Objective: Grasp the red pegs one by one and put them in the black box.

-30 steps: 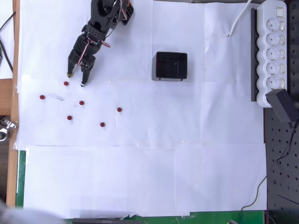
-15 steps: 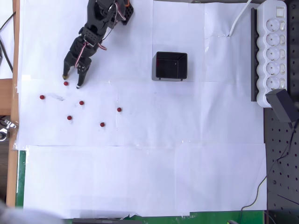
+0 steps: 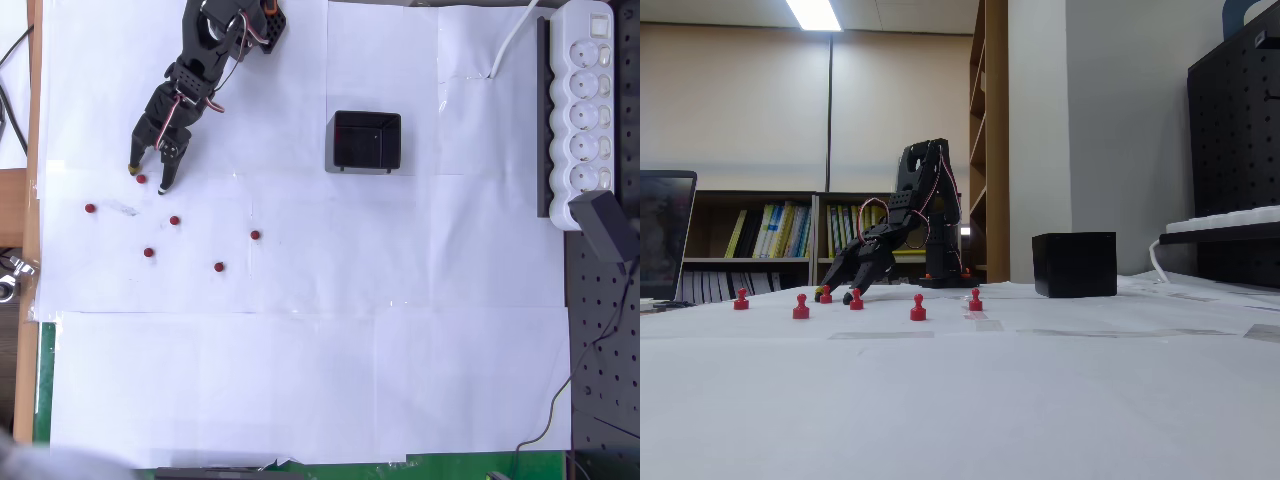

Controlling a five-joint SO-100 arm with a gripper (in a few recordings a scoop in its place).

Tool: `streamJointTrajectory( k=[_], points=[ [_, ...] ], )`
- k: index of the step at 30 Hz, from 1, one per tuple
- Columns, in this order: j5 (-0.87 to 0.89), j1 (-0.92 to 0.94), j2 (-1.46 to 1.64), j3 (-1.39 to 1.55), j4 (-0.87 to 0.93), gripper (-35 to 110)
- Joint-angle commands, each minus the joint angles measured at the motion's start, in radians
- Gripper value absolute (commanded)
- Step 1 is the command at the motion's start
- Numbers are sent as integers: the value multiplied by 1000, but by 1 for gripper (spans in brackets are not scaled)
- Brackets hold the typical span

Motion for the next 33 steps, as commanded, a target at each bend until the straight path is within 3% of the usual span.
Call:
streamJointTrajectory(
  k=[1, 33],
  points=[
    [-8, 8, 18, 32, -28, 19],
    [-31, 37, 35, 54, -52, 7]
  ],
)
